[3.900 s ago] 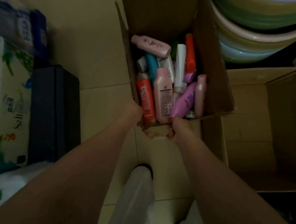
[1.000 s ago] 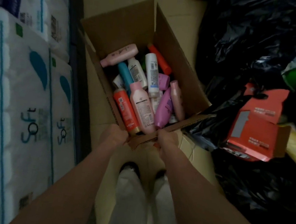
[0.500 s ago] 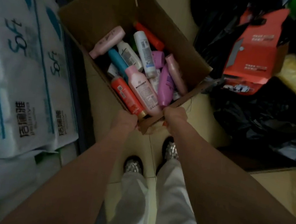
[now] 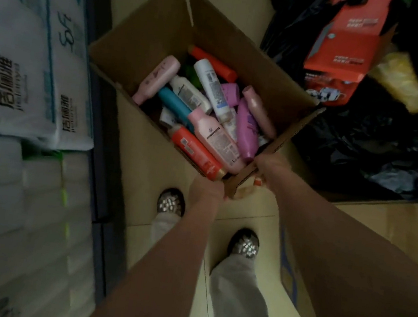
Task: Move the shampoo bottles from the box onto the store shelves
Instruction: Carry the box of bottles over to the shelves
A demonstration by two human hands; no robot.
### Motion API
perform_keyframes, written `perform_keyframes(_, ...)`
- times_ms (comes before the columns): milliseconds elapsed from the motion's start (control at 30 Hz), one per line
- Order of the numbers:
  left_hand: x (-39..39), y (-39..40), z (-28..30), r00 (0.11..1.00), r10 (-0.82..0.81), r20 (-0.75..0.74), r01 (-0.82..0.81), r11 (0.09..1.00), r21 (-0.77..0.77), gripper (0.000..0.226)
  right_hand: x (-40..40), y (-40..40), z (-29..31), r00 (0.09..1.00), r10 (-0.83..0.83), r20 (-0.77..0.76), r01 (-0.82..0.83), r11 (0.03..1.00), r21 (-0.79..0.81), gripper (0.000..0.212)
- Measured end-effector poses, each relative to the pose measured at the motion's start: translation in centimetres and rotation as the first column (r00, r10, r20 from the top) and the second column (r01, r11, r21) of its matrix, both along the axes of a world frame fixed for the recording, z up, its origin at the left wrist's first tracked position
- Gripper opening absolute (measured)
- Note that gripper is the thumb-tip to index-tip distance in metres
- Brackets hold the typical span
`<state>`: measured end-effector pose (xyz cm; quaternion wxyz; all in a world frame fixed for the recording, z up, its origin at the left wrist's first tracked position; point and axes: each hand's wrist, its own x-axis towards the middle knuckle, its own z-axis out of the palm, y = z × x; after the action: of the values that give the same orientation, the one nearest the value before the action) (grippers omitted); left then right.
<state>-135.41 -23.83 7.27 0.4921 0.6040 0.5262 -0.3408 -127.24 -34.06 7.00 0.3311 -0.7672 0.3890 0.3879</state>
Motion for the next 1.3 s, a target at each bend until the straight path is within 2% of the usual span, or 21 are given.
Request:
perform_keyframes(67, -0.7, -2.7, -0.5, 0.999, 0.032, -0.03, -0.034, 0.998, -0.052, 0.025, 0.2, -1.7, -0.5, 0.998, 0.067, 0.018, -0.066, 0.995, -0.081, 0.03)
perform_keyframes(167, 0.0, -5.4, 0.1, 0.993, 0.043, -0.105, -0.071, 0.957, -0.28, 0.015, 0.0, -3.5, -1.9, 0.988, 0.155, 0.013, -0.152, 0.978, -0.144, 0.022)
perform_keyframes(233, 1.6, -4.8, 0.6, 0.969, -0.225, -0.102, 0.169, 0.904, -0.392, 0.023, -0.4, -4.2, -2.5, 0.981, 0.193, -0.011, -0.192, 0.97, -0.151, 0.021)
perform_keyframes(267, 2.7, -3.5, 0.5, 0.924, -0.379, -0.048, 0.335, 0.864, -0.376, 0.027, -0.6, -4.2, -2.8, 0.983, 0.18, -0.026, -0.182, 0.974, -0.134, 0.027)
perform_keyframes(300, 4.2, -1.7, 0.5, 0.862, -0.506, 0.026, 0.495, 0.831, -0.253, 0.028, -0.7, -4.0, -2.9, 0.986, 0.164, -0.027, -0.166, 0.979, -0.117, 0.033)
perform_keyframes(333, 6.0, 0.6, 0.7, 0.785, -0.614, 0.075, 0.617, 0.787, -0.022, 0.029, -0.7, -3.7, -2.8, 0.986, 0.161, -0.033, -0.163, 0.979, -0.124, 0.038)
perform_keyframes(400, 10.4, 5.7, 1.4, 0.639, -0.768, 0.051, 0.659, 0.58, 0.48, 0.03, -0.1, -2.6, -2.8, 0.978, 0.199, -0.056, -0.206, 0.961, -0.184, 0.043)
perform_keyframes(433, 12.5, 7.9, 1.7, 0.605, -0.796, 0.016, 0.612, 0.478, 0.63, 0.03, 0.4, -1.8, -3.1, 0.971, 0.231, -0.061, -0.239, 0.951, -0.199, 0.043)
perform_keyframes(467, 14.4, 9.9, 1.9, 0.585, -0.811, -0.01, 0.576, 0.406, 0.709, 0.031, 1.0, -0.9, -3.3, 0.965, 0.252, -0.073, -0.262, 0.943, -0.204, 0.043)
perform_keyframes(533, 17.3, 12.8, 1.8, 0.543, -0.835, -0.083, 0.572, 0.296, 0.765, 0.041, 1.8, 0.7, -3.7, 0.954, 0.281, -0.104, -0.298, 0.928, -0.222, 0.043)
perform_keyframes(633, 19.9, 16.2, 0.5, 0.514, -0.828, -0.225, 0.629, 0.186, 0.755, 0.047, 2.5, 2.6, -4.7, 0.927, 0.339, -0.16, -0.371, 0.895, -0.249, 0.041)
perform_keyframes(667, 20.4, 17.2, -0.3, 0.526, -0.812, -0.252, 0.655, 0.197, 0.73, 0.048, 2.9, 3.1, -4.7, 0.926, 0.334, -0.175, -0.37, 0.895, -0.249, 0.039)
perform_keyframes(700, 21.0, 18.1, -1.5, 0.563, -0.786, -0.256, 0.668, 0.25, 0.701, 0.049, 3.2, 3.5, -4.8, 0.929, 0.318, -0.191, -0.36, 0.897, -0.256, 0.037)
perform_keyframes(767, 21.7, 18.9, -2.4, 0.691, -0.69, -0.215, 0.639, 0.444, 0.629, 0.051, 3.7, 4.0, -5.2, 0.93, 0.285, -0.231, -0.344, 0.897, -0.279, 0.036)
perform_keyframes(833, 21.5, 18.7, -2.9, 0.745, -0.651, -0.145, 0.586, 0.535, 0.608, 0.038, 4.1, 4.4, -5.2, 0.931, 0.271, -0.244, -0.337, 0.894, -0.295, 0.037)
perform_keyframes(900, 20.8, 16.7, -3.0, 0.659, -0.746, -0.096, 0.628, 0.476, 0.615, 0.028, 4.5, 4.8, -5.2, 0.939, 0.244, -0.243, -0.313, 0.899, -0.306, 0.038)
perform_keyframes(967, 19.5, 14.9, -3.2, 0.579, -0.809, -0.104, 0.675, 0.404, 0.617, 0.03, 4.6, 4.7, -4.9, 0.954, 0.193, -0.23, -0.26, 0.915, -0.31, 0.039)
perform_keyframes(1133, 19.0, 13.7, -5.1, 0.653, -0.755, -0.061, 0.644, 0.512, 0.568, 0.035, 3.6, 1.7, -4.8, 0.981, 0.062, -0.184, -0.124, 0.929, -0.348, 0.044)
perform_keyframes(1200, 19.1, 14.4, -5.6, 0.699, -0.715, -0.027, 0.593, 0.558, 0.581, 0.029, 3.5, 1.2, -4.9, 0.978, 0.08, -0.192, -0.144, 0.928, -0.344, 0.042)
perform_keyframes(1267, 19.1, 14.3, -5.5, 0.674, -0.737, -0.048, 0.598, 0.507, 0.621, 0.028, 3.5, 0.6, -4.9, 0.972, 0.119, -0.2, -0.182, 0.925, -0.334, 0.042)
perform_keyframes(1300, 19.0, 14.4, -5.1, 0.629, -0.773, -0.087, 0.633, 0.443, 0.636, 0.029, 3.5, 0.3, -4.6, 0.97, 0.131, -0.207, -0.195, 0.923, -0.332, 0.042)
